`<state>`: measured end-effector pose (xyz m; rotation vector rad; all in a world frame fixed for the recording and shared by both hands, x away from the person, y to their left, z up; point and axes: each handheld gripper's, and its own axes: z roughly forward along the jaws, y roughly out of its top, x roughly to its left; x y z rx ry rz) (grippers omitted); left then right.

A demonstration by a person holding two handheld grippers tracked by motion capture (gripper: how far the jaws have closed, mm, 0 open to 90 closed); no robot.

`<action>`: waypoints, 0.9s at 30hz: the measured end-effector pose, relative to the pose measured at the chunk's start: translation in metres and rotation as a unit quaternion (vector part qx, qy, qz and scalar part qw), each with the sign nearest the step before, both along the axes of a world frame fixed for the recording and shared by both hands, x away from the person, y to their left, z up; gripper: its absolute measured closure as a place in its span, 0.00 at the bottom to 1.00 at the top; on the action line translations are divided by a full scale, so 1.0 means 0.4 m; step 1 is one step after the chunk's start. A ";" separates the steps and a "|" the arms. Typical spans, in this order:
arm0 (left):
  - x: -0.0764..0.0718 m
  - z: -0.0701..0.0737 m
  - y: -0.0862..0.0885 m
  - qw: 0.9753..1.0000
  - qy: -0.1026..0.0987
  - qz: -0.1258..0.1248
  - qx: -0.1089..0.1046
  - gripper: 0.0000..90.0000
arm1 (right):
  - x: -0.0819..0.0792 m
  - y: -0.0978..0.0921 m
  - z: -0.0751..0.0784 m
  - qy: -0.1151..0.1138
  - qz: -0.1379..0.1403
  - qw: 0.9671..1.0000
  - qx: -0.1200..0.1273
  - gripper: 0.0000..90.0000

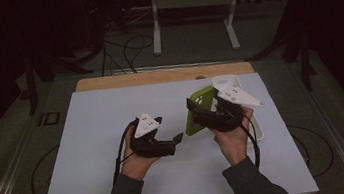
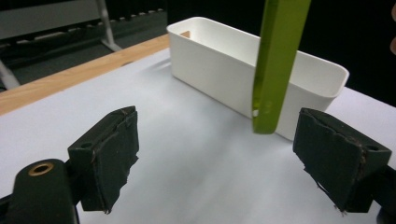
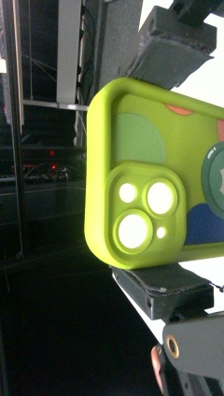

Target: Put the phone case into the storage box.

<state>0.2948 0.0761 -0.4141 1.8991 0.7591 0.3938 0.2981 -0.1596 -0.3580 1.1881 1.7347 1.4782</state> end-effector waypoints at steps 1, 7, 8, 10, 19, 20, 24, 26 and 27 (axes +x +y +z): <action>0.000 0.000 0.000 1.000 0.000 0.000 0.000 0.14 | 0.001 -0.001 0.000 -0.001 0.000 1.000 -0.001 0.17; -0.002 0.014 0.052 1.000 -0.006 0.015 -0.006 0.07 | 0.004 -0.003 0.005 -0.001 -0.001 1.000 -0.008 0.17; -0.004 0.015 0.059 1.000 -0.008 0.016 -0.007 0.06 | 0.005 -0.003 0.007 -0.001 -0.001 1.000 -0.009 0.17; -0.007 0.019 0.070 1.000 -0.010 0.017 -0.005 0.06 | 0.005 -0.005 0.010 -0.001 0.001 1.000 -0.010 0.17; -0.014 0.024 0.112 1.000 -0.013 0.017 -0.004 0.01 | 0.013 -0.006 0.014 0.000 0.000 1.000 -0.013 0.18; -0.017 0.024 0.130 1.000 -0.016 0.023 -0.003 0.00 | 0.015 -0.008 0.015 0.001 0.000 1.000 -0.012 0.17; -0.024 0.025 0.152 0.999 -0.025 0.028 0.005 0.00 | 0.020 -0.016 0.015 0.007 0.004 1.000 -0.003 0.18; -0.026 0.026 0.163 0.999 -0.028 0.030 0.006 0.00 | 0.024 -0.020 0.015 0.010 0.003 1.000 0.000 0.18; -0.028 0.026 0.169 0.999 -0.029 0.032 0.006 0.00 | 0.025 -0.021 0.015 0.011 0.003 1.000 0.000 0.18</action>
